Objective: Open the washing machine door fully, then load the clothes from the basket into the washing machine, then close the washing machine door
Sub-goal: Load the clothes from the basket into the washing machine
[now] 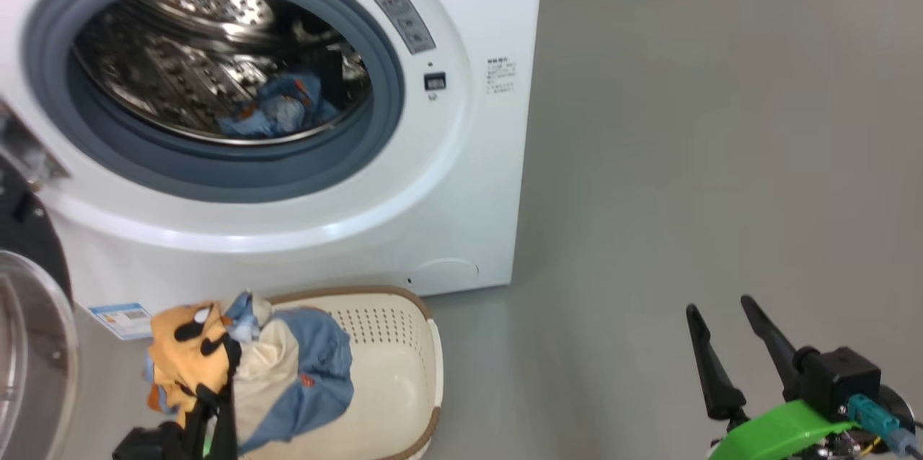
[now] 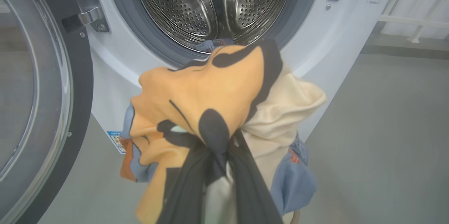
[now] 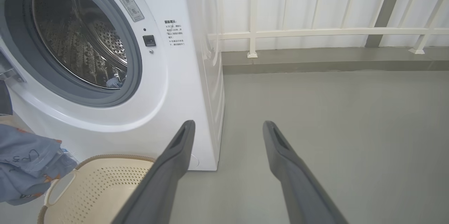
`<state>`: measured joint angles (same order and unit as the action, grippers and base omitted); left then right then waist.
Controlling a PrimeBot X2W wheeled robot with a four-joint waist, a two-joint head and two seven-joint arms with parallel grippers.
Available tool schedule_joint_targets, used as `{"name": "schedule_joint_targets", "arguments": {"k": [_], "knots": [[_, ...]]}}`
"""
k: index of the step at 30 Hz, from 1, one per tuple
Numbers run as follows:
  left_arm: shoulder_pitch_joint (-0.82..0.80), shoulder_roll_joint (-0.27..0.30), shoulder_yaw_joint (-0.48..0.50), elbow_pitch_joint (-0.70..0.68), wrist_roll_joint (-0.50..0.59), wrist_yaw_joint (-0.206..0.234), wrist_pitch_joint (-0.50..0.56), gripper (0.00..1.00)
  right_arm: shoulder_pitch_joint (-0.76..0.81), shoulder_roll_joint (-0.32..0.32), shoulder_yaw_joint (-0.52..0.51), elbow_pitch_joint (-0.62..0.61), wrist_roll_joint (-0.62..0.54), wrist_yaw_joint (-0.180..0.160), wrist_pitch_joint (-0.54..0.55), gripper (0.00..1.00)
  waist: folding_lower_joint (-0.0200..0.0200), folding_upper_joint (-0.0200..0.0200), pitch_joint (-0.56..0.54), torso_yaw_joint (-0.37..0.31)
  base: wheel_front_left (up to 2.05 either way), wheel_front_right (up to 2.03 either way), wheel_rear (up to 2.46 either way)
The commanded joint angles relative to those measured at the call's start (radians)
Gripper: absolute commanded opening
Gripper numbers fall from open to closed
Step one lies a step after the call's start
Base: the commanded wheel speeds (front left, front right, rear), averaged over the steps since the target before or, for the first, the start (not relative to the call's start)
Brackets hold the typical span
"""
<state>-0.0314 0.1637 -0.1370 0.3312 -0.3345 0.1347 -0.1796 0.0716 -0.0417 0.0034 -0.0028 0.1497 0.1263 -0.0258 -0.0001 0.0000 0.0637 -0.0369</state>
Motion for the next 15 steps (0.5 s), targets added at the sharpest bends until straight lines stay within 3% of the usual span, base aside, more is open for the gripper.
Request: {"name": "schedule_joint_targets", "arguments": {"k": [1,15], "knots": [[0.005,0.024,0.027,-0.041,0.000,0.011,0.006,0.00,0.008,-0.009,0.026,-0.032,-0.015,0.004,0.007,1.00,0.0001,0.0000,-0.059,0.027,0.00,0.00,0.00],[0.055,0.032,0.015,-0.101,-0.006,0.030,0.044,0.00,0.039,-0.009,0.038,-0.057,-0.009,0.004,0.027,1.00,0.0001,0.0000,-0.081,0.041,0.00,0.00,0.00]]}}
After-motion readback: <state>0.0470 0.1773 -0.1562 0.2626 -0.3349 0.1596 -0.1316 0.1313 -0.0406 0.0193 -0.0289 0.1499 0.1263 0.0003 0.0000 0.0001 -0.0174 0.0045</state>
